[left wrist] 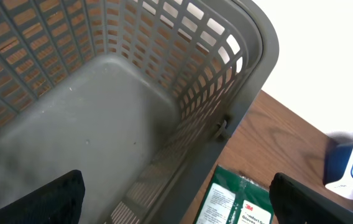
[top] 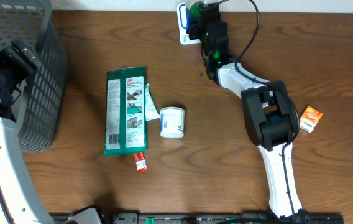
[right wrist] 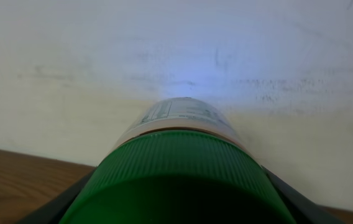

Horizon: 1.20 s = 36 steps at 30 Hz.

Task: Scan the item barcode
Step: 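Lift the jar and hold it up to the scanner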

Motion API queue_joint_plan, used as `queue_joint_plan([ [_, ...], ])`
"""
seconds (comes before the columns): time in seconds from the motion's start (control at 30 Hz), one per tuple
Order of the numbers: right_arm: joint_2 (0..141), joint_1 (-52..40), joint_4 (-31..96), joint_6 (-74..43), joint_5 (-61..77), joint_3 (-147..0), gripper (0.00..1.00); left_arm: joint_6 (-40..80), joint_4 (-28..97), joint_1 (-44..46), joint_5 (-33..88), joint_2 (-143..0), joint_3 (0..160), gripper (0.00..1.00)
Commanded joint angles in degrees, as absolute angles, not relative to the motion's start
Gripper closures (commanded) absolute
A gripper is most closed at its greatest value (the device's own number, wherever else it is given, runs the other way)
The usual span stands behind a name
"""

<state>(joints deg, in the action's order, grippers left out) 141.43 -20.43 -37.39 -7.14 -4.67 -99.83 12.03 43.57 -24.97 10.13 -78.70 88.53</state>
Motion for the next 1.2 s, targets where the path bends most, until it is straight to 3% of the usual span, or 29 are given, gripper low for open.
queue_joint_plan([
  [0.0, 142.21, -20.14, -38.39, -6.59, -4.40, -101.08, 0.99, 12.36, 43.64, -25.10, 9.80, -78.61, 89.06, 0.07],
  [0.87, 137.93, -21.17, -43.31, -6.79, -3.79, -101.08, 0.99, 12.36, 43.64, -25.10, 9.80, -78.61, 89.06, 0.07],
  [0.97, 130.61, -21.47, -35.55, -6.83, -2.74, -101.08, 0.99, 12.36, 43.64, -25.10, 9.80, -78.61, 89.06, 0.07],
  [1.17, 108.53, -20.91, 0.89, -10.22, -2.46, -101.08, 0.99, 12.36, 43.64, -25.10, 9.80, -78.61, 89.06, 0.07],
])
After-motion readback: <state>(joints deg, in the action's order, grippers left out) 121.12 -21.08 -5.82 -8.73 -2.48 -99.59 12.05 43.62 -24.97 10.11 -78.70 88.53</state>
